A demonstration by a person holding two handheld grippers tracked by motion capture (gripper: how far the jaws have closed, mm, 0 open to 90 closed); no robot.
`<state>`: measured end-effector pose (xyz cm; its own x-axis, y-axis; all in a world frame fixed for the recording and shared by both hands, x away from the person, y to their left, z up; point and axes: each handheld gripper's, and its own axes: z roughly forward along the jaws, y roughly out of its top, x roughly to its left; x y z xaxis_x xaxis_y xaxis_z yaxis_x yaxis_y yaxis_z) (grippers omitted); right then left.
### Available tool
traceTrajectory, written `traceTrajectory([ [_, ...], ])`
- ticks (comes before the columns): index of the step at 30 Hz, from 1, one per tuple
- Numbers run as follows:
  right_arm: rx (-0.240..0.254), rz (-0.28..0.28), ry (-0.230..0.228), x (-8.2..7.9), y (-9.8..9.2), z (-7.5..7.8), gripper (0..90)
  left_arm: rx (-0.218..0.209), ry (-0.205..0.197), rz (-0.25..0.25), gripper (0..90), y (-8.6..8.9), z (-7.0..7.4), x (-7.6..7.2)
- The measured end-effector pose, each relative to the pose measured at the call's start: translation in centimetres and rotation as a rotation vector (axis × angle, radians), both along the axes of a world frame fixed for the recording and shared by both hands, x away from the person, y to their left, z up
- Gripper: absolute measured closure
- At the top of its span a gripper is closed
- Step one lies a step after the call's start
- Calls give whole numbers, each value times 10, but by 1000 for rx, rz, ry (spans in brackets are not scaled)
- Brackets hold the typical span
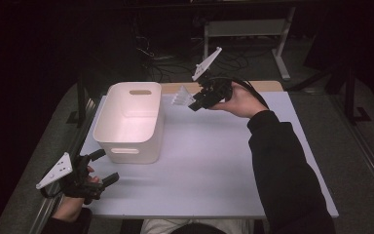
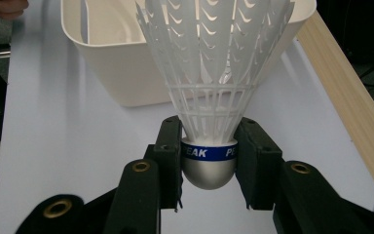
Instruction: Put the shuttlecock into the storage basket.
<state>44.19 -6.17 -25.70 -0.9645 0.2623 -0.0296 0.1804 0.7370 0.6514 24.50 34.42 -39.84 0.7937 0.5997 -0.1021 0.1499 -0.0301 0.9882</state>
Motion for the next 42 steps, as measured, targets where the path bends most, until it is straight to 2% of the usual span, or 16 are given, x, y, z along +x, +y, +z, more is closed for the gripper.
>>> traceTrajectory([
  [12,15,37,-2,-3,17,4,638,0,1,-3,0,0,0,0],
  [27,-2,72,-7,-5,43,6,636,4,2,-1,0,0,0,0],
  [42,-9,133,-5,-8,74,7,636,4,-2,6,0,0,0,0],
])
